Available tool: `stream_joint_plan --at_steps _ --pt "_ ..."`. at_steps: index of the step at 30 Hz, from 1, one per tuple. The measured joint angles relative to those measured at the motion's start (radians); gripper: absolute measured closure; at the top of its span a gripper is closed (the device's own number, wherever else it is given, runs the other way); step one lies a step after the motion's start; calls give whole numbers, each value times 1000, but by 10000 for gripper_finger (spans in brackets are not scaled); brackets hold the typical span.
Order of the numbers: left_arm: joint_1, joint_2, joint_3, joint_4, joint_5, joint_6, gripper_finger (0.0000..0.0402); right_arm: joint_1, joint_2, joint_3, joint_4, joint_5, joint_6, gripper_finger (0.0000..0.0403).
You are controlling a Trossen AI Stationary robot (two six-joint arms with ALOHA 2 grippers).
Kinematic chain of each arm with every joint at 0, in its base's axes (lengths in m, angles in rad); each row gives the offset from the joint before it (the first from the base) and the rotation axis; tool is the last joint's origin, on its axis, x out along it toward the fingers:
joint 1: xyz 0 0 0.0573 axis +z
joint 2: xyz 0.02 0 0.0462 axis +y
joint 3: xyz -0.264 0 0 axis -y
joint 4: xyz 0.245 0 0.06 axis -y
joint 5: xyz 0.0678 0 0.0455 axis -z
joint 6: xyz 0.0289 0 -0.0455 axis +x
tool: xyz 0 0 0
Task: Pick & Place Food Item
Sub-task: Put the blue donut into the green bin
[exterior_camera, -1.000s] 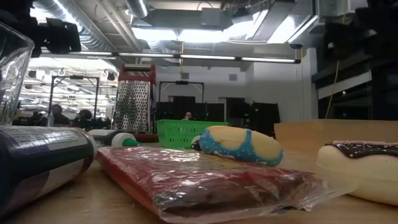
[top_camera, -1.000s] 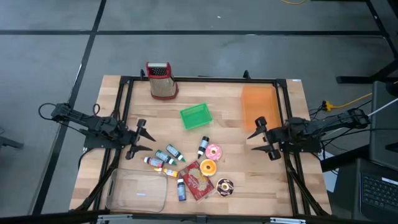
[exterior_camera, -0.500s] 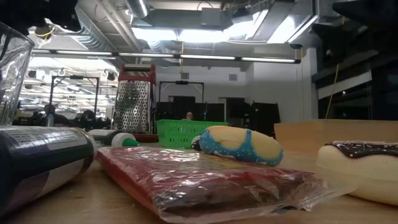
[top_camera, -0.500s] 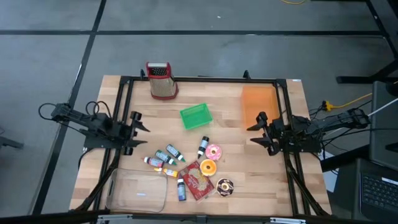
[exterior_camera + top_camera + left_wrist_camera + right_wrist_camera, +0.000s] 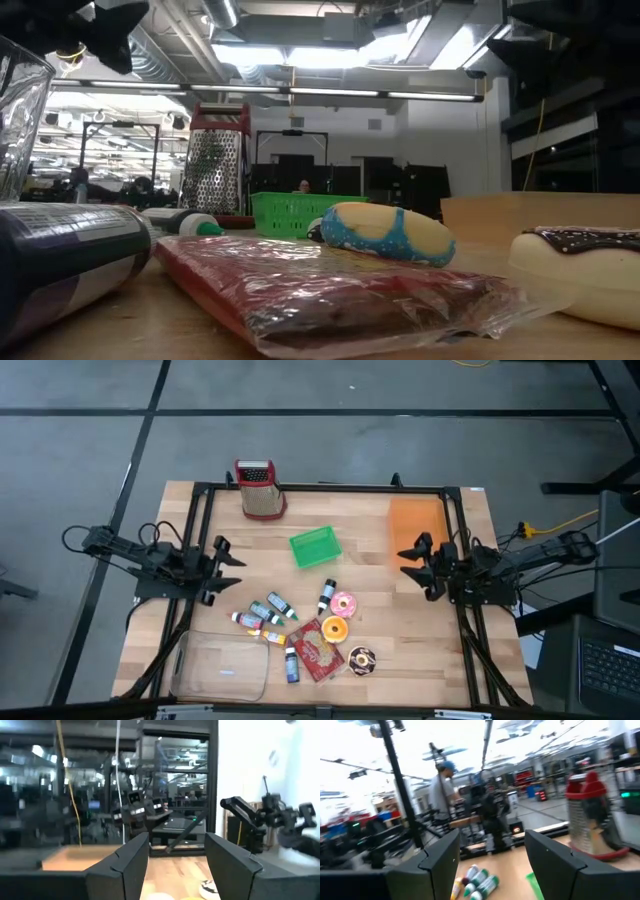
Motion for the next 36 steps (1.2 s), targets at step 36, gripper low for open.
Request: stream_joint_plan --at_steps 36 --pt "-35 1064 502 -39 -155 80 212 7 703 593 -216 291 -223 176"
